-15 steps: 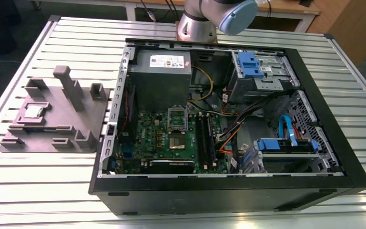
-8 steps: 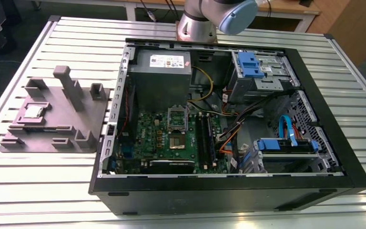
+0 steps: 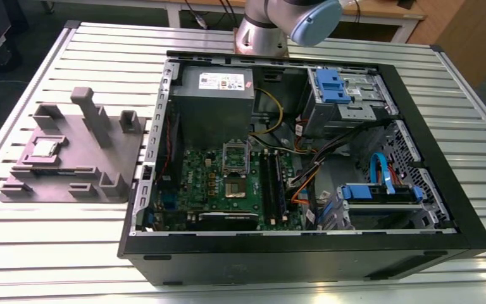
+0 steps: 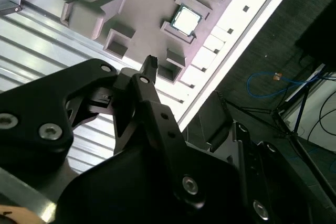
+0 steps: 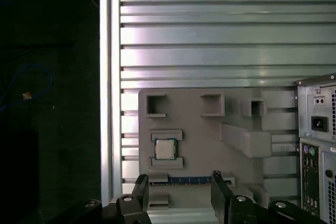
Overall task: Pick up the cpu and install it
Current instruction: 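Pick up the cpu and move it towards the insertion slot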
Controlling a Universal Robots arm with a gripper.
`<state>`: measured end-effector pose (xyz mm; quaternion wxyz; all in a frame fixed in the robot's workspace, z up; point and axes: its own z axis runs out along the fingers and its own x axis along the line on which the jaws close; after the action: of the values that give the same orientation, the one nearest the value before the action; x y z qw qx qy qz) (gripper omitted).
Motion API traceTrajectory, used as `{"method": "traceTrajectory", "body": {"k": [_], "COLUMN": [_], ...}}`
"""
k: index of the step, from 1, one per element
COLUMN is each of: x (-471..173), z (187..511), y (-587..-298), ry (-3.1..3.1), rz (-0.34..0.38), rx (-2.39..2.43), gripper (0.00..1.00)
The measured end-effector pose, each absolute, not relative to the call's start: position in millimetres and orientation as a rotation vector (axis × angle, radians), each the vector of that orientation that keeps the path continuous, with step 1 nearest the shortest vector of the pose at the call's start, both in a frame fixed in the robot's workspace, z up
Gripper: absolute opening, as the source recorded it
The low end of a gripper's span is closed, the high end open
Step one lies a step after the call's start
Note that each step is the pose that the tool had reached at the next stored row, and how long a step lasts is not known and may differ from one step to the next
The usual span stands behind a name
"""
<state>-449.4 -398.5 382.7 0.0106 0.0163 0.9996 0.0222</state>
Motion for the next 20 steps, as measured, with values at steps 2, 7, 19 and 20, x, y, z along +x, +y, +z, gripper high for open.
{"method": "traceTrajectory", "body": {"k": [2, 7, 19, 20], "x": [-449, -449, -449, -449], "z": [382, 375, 360, 360], "y": [-399, -399, -399, -399], "ry": [3.12, 3.124, 3.126, 3.126], "rz": [0.069, 0.069, 0.069, 0.069], "rx": [0.05, 0.05, 0.05, 0.05], "gripper": [0.59, 0.59, 0.59, 0.59]}}
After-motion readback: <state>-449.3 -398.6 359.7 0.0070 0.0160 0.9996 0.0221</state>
